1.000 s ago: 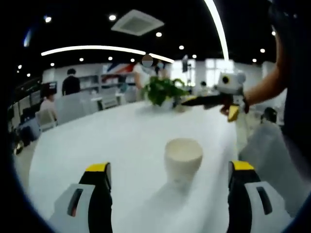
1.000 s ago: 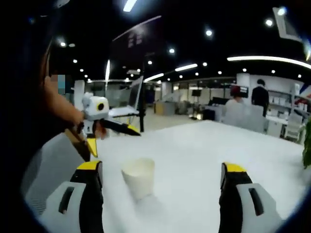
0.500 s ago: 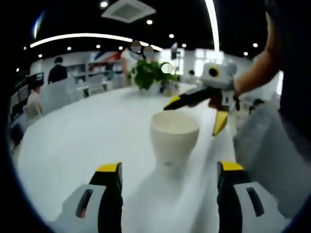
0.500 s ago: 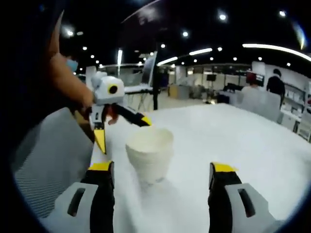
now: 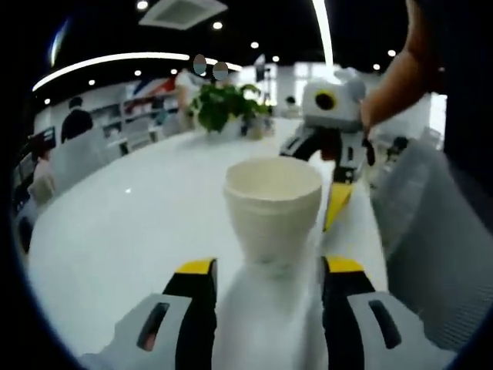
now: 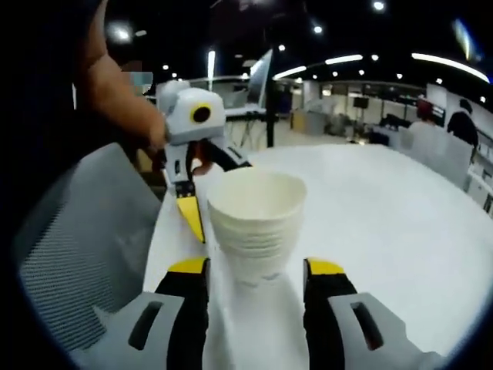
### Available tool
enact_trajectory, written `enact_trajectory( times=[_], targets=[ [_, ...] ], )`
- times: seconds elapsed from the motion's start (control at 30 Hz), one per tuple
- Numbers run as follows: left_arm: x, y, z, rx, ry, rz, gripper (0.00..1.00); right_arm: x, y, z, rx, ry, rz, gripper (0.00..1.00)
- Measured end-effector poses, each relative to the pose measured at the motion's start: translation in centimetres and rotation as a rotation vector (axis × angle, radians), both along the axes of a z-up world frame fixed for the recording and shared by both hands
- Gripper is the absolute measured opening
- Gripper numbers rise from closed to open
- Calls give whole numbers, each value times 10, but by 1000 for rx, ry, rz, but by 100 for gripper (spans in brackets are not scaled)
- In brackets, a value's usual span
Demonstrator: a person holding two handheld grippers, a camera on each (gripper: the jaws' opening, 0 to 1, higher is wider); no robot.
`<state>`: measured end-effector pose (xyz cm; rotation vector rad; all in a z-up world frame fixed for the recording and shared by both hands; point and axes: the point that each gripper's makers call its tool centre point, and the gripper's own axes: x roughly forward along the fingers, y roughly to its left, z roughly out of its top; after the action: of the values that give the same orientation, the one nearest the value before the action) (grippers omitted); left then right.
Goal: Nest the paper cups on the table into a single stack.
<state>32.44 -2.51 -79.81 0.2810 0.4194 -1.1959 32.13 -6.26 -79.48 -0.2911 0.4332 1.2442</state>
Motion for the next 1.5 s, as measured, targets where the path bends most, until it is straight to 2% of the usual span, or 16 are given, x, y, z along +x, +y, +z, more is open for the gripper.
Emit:
enact_trajectory(
  times=[0.1,0.23,0.37,0.7,0.83,1.0,1.07,1.33,1.5],
  targets=[
    [-3,-9,-3,30,-6,-52,47,3,3,1,6,6,-5,42],
    [-1,-15,-3,35,-2,-58,45,3,5,-1,5,12,3,36],
    [4,-13,-4,65,-8,-50,35,2,7,0,-5,17,23,34],
    [6,-10,-4,77,5,-63,33,3,7,0,-5,29,17,33],
    [13,-10,3,75,8,-63,33,10,6,6,3,29,9,33],
    [31,-11,16,75,15,-67,32,28,6,19,13,14,-1,33],
    [42,-13,21,75,11,-65,32,41,4,24,16,21,-8,32],
    [79,-16,31,83,18,-49,31,76,1,36,6,13,-4,32],
    [106,-17,39,78,14,-58,31,101,0,43,27,9,-13,31]
  ],
)
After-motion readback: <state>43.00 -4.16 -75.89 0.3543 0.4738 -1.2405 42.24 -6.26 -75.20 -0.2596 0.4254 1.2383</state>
